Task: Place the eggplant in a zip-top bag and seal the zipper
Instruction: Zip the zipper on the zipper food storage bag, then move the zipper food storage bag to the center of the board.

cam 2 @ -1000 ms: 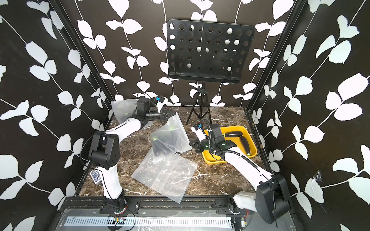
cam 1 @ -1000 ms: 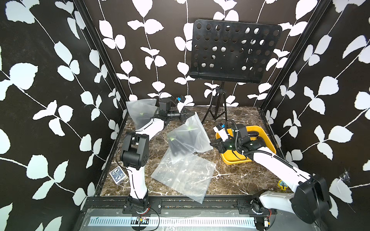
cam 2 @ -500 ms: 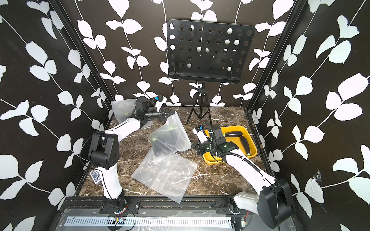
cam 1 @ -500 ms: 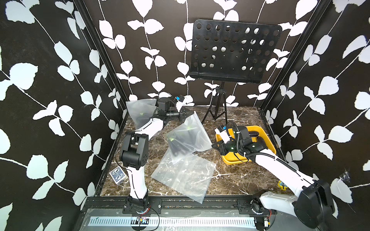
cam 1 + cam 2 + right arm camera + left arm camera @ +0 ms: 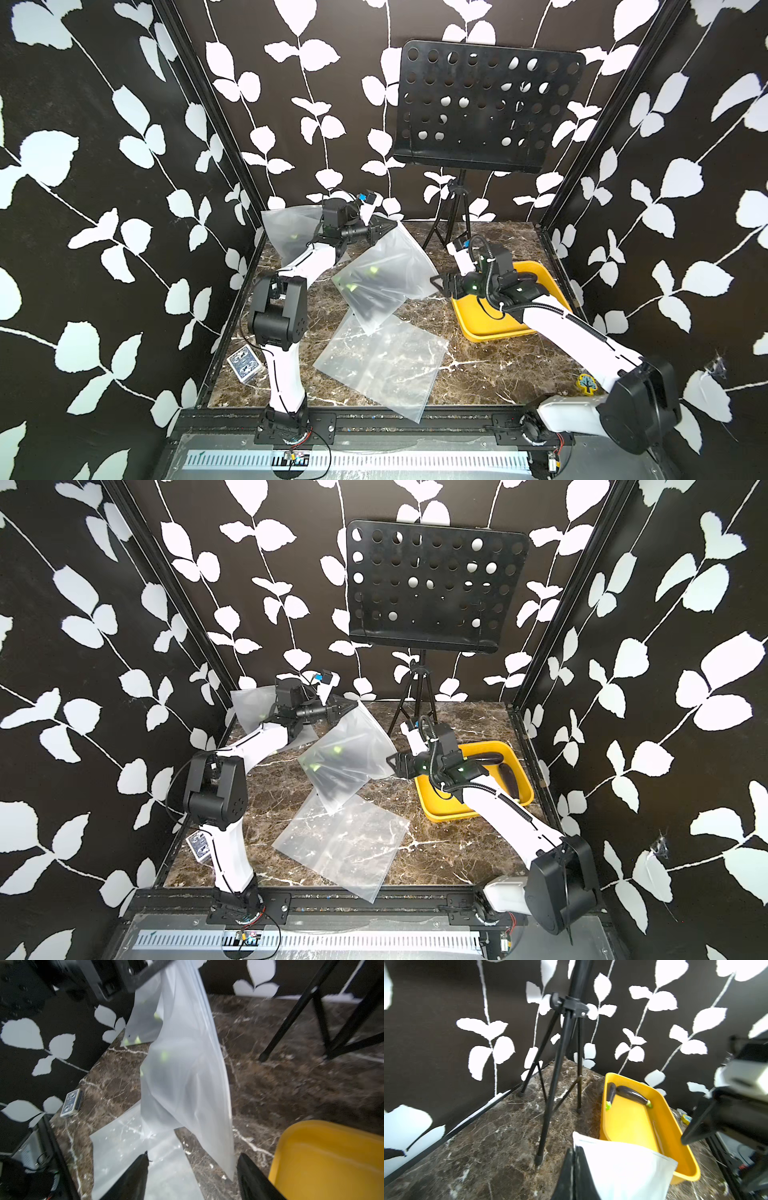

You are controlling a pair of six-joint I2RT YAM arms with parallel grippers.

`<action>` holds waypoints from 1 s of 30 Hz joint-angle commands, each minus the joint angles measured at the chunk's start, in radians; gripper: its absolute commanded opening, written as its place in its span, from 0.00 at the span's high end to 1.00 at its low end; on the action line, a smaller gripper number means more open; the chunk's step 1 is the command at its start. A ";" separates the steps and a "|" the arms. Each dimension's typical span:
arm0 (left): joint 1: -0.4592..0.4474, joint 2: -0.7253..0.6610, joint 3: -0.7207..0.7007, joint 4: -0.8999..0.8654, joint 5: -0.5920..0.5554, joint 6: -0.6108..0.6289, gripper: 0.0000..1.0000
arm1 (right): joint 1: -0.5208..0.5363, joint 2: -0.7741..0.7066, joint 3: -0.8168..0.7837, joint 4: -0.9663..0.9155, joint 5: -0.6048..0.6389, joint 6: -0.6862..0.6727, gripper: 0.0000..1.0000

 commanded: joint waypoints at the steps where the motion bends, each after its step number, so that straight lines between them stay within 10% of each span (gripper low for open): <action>1: 0.004 0.019 0.046 0.046 -0.116 -0.047 1.00 | -0.024 -0.057 -0.006 0.029 0.184 0.020 0.32; 18: 0.057 0.187 0.113 0.375 -0.762 -0.345 1.00 | 0.012 -0.006 -0.061 0.131 0.069 0.056 0.33; 30: 0.130 0.284 0.113 0.388 -0.895 -0.355 1.00 | 0.063 0.062 -0.038 0.168 0.045 0.073 0.32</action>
